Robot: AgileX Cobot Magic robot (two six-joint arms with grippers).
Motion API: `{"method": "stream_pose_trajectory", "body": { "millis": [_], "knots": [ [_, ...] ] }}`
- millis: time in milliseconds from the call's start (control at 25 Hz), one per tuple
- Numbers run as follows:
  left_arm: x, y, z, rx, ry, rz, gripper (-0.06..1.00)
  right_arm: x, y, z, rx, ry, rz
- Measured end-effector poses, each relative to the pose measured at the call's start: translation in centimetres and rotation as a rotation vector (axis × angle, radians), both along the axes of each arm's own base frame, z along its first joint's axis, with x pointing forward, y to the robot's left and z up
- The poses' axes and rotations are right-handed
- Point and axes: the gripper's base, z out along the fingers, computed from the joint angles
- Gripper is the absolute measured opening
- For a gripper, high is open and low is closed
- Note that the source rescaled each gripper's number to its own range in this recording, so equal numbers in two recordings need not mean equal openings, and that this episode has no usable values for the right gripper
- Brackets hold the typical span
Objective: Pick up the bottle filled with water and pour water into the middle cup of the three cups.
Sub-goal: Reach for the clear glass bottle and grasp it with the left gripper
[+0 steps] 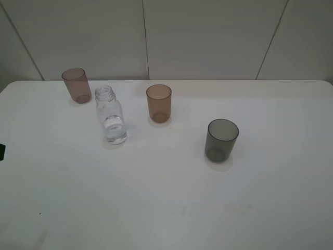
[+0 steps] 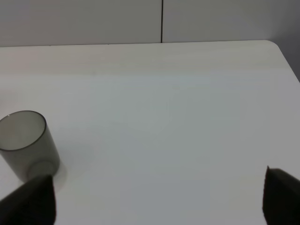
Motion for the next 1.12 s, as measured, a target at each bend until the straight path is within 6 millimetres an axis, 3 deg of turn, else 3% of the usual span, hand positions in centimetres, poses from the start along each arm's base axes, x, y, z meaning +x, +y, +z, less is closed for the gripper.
{"method": "stream_pose_trajectory", "body": {
  "millis": [360,560,840,1120],
  "knots": [
    [5.0,-0.1,-0.4,0.082,-0.246,-0.019,1.00,0.0,0.0,0.0,0.000,0.000,0.000],
    [5.3,-0.3,-4.2,0.108,-0.274,-0.014,1.00,0.0,0.0,0.0,0.000,0.000,0.000],
    [5.1,-3.3,-6.2,0.113,-0.455,-0.169,1.00,0.0,0.0,0.0,0.000,0.000,0.000],
    [6.6,-3.6,-9.4,0.040,-0.482,-0.054,1.00,0.0,0.0,0.0,0.000,0.000,0.000]
  ]
}}
